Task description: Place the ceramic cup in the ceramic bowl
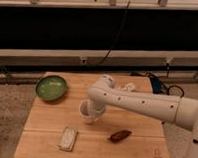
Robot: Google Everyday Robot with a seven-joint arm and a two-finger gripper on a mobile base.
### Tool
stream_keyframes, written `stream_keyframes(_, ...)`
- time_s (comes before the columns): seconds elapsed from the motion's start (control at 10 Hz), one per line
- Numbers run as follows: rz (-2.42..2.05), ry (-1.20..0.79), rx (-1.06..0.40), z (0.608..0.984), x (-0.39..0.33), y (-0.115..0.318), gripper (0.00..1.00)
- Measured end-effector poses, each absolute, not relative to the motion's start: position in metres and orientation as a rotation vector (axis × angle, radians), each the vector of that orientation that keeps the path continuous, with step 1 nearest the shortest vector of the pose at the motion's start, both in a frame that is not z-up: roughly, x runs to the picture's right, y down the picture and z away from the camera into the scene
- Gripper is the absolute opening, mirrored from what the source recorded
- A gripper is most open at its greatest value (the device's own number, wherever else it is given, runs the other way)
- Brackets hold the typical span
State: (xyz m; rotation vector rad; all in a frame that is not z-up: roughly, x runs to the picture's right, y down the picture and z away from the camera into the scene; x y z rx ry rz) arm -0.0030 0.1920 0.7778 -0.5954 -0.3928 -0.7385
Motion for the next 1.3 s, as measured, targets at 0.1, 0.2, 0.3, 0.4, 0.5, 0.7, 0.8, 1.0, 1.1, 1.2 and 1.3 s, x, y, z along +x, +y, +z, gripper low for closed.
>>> stream_keyframes(0.1,-0.74,-0.388,-0.598,0.777,-0.002,0.19,0.0)
stream_keyframes(0.2,-0.737,-0.389,-0.598,0.774,-0.007,0.187,0.0)
stream_keyframes(0.3,-0.736,-0.394,-0.598,0.773,-0.012,0.186,0.0)
stream_keyframes(0.4,-0.733,-0.391,-0.594,0.775,-0.01,0.185,0.0)
stream_keyframes(0.5,-0.728,-0.39,-0.593,0.777,-0.008,0.185,0.0)
stream_keyframes(0.7,-0.731,-0.39,-0.59,0.778,-0.009,0.183,0.0)
stream_keyframes(0.8,-0.731,-0.39,-0.589,0.777,-0.01,0.18,0.0)
stream_keyframes(1.0,-0.729,-0.389,-0.586,0.776,-0.013,0.176,0.0)
stream_keyframes(1.1,-0.728,-0.388,-0.585,0.776,-0.013,0.175,0.0)
stream_keyframes(1.2,-0.729,-0.387,-0.583,0.776,-0.014,0.174,0.0)
stream_keyframes(1.3,-0.729,-0.385,-0.58,0.775,-0.016,0.169,0.0)
